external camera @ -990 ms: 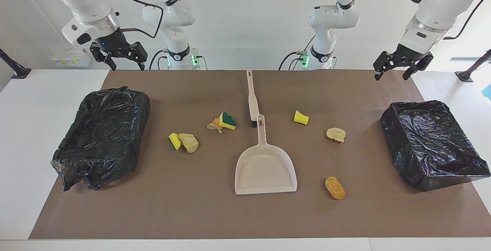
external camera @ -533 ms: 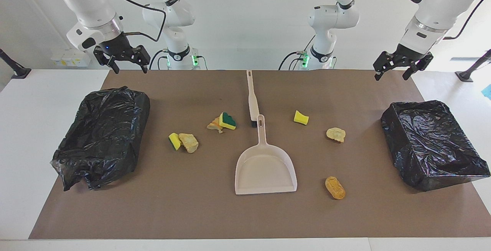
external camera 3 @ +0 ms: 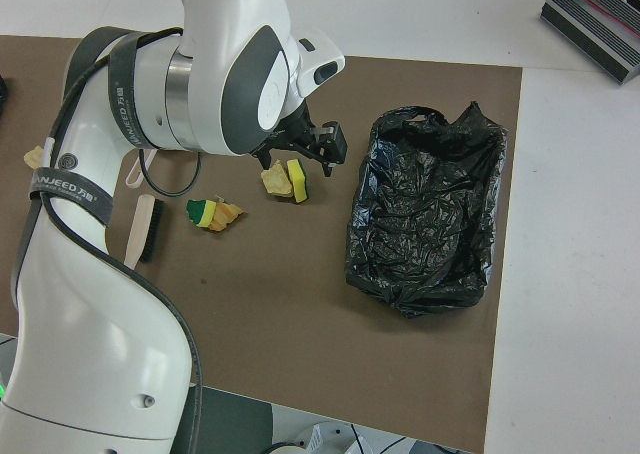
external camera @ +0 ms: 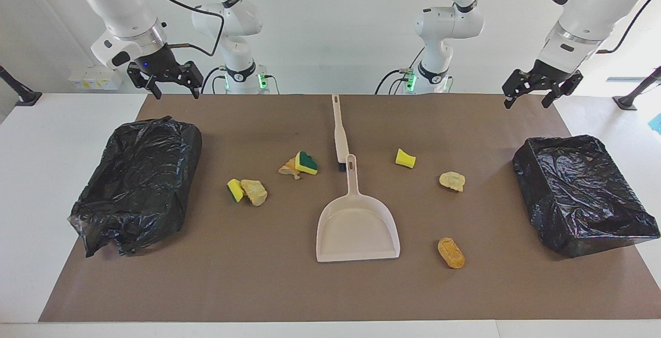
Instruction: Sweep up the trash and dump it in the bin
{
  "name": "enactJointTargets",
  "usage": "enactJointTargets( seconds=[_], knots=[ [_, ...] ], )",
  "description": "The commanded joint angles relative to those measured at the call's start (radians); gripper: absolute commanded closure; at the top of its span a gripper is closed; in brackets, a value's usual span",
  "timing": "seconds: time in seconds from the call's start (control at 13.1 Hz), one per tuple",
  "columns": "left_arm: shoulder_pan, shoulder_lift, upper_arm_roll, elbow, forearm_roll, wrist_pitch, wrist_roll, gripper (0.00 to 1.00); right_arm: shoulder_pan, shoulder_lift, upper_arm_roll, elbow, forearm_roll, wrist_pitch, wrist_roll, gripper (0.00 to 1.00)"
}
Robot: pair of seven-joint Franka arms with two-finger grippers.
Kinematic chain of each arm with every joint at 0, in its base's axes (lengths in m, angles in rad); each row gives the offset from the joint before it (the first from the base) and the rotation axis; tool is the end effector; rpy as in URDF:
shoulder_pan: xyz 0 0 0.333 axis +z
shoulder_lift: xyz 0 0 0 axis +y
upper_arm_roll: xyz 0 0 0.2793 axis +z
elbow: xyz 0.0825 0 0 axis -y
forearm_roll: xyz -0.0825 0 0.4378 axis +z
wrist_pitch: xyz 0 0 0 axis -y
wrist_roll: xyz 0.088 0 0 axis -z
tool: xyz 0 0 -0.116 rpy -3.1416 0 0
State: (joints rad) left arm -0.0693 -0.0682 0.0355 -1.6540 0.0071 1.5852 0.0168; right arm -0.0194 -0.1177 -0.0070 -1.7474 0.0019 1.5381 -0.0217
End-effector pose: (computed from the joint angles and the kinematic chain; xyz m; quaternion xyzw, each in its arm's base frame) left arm 0.5899 -0.0186 0.5771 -0.9997 0.0254 0.0003 0.0023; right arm 0.5679 -0.0149 0.5531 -0.9989 0.0023 0.0457 0.0025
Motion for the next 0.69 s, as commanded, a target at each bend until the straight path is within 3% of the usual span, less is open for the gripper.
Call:
enactJointTargets(
  seconds=[0.0,0.46,0.61],
  knots=[
    [0.013,-0.002,-0.005,-0.001,0.010,-0.010,0.008,0.00,-0.007,-0.028,0.005,-0.044,-0.008,0.023,-0.011,0.00],
    [0.000,-0.013,-0.006,-0.033,0.007,-0.007,-0.001,0.00,0.025,-0.010,0.007,-0.063,-0.008,0.088,0.018,0.00],
    [-0.026,-0.031,-0.019,-0.085,-0.018,0.031,-0.015,0.00,0.103,0.092,0.008,-0.044,0.001,0.204,0.142,0.00]
  ],
)
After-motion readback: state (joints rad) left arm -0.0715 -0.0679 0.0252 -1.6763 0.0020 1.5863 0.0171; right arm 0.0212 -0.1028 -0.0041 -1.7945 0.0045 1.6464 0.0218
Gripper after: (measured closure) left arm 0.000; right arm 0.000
